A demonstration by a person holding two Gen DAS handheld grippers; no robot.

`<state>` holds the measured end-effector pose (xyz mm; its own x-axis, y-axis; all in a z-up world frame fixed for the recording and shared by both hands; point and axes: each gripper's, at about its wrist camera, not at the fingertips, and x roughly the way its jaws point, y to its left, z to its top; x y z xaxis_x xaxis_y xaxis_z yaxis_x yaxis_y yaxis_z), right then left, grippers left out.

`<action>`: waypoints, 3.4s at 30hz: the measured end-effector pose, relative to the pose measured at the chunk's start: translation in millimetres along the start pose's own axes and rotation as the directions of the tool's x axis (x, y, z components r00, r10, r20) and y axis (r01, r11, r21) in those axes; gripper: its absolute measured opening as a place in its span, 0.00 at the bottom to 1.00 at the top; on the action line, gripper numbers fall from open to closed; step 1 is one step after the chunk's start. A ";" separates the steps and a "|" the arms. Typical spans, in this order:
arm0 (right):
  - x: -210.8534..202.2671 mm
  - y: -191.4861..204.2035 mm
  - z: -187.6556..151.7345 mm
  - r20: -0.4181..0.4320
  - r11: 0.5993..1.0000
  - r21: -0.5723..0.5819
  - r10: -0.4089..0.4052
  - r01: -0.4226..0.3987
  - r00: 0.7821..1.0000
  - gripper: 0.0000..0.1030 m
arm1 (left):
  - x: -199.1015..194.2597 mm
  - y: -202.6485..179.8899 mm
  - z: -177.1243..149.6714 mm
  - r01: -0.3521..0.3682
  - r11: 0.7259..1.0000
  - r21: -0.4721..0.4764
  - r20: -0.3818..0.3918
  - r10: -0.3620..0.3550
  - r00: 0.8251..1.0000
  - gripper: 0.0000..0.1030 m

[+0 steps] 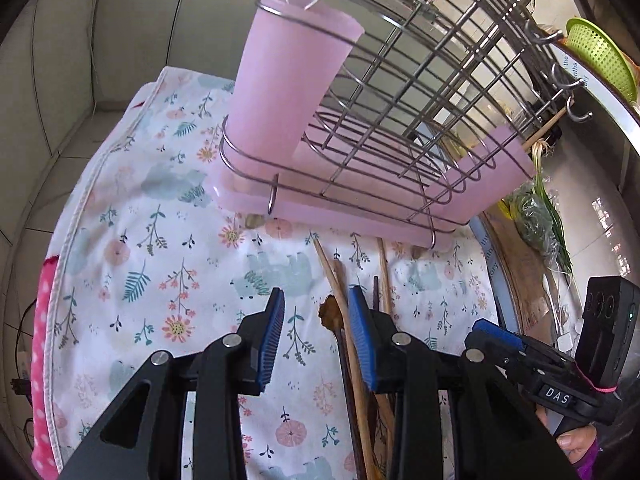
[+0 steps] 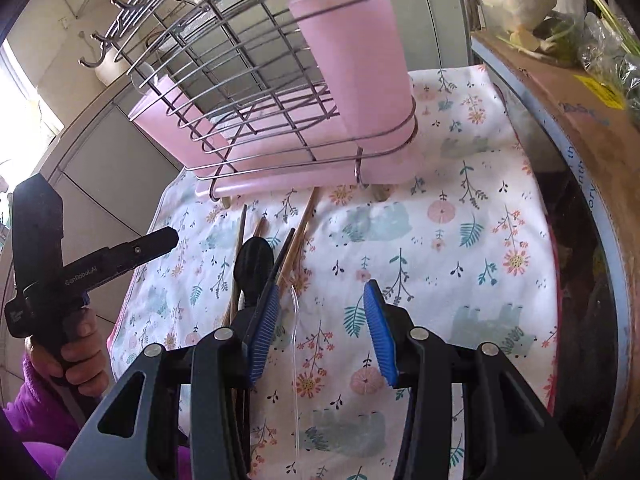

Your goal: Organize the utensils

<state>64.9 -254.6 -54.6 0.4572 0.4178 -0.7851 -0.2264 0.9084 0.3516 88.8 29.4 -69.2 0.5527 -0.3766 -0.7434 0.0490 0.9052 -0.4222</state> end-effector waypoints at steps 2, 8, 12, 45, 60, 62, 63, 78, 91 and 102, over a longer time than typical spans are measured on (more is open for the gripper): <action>3.0 -0.4 -2.5 -0.011 1.000 0.002 0.002 -0.002 1.000 0.43 | 10.1 -1.9 3.1 -0.002 1.000 -0.009 -0.032 0.002 0.999 0.31; 11.2 -3.9 -7.4 -0.042 1.000 0.014 0.017 -0.016 0.999 0.43 | 46.1 -12.0 18.3 -0.010 0.999 -0.031 -0.131 0.006 0.991 0.29; 14.3 -5.5 -9.4 -0.054 0.999 0.021 0.028 -0.027 0.998 0.43 | 71.0 -16.0 26.5 -0.032 0.998 -0.056 -0.185 0.022 0.983 0.26; 85.0 42.9 27.0 -0.352 0.975 -0.221 -0.082 0.002 0.932 0.05 | 0.6 5.1 42.0 0.101 0.994 -0.029 -0.083 -0.103 0.991 0.06; 17.9 18.5 20.2 -0.132 0.993 -0.118 -0.041 0.025 0.990 0.04 | -40.4 0.6 31.0 0.124 0.992 0.003 0.015 -0.124 0.992 0.06; -0.6 13.2 21.9 -0.050 0.995 -0.097 -0.022 0.017 0.999 0.04 | -51.9 0.1 30.2 0.140 0.990 0.007 0.051 -0.140 0.989 0.06; -10.4 11.4 24.2 -0.006 0.996 -0.086 -0.002 0.002 1.000 0.04 | -57.7 0.3 29.2 0.147 0.989 0.010 0.069 -0.148 0.987 0.05; -125.1 32.4 42.1 0.450 0.989 -0.135 0.007 0.060 0.893 0.04 | -156.4 -24.7 35.9 0.128 0.987 0.097 0.370 -0.155 0.916 0.05; -191.5 53.3 91.9 0.666 0.967 -0.161 -0.040 0.196 0.745 0.04 | -222.5 -35.5 68.7 0.082 0.991 0.107 0.532 -0.127 0.837 0.05; -208.4 68.6 133.1 0.801 0.944 -0.129 -0.080 0.302 0.594 0.04 | -266.5 -44.7 112.7 0.003 0.994 0.106 0.672 -0.074 0.737 0.05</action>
<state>68.6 -277.1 201.1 0.9783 0.1885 -0.0860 -0.1866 0.9820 0.0289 33.1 111.5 206.2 0.9626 -0.2124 -0.1683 0.1387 0.9196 -0.3675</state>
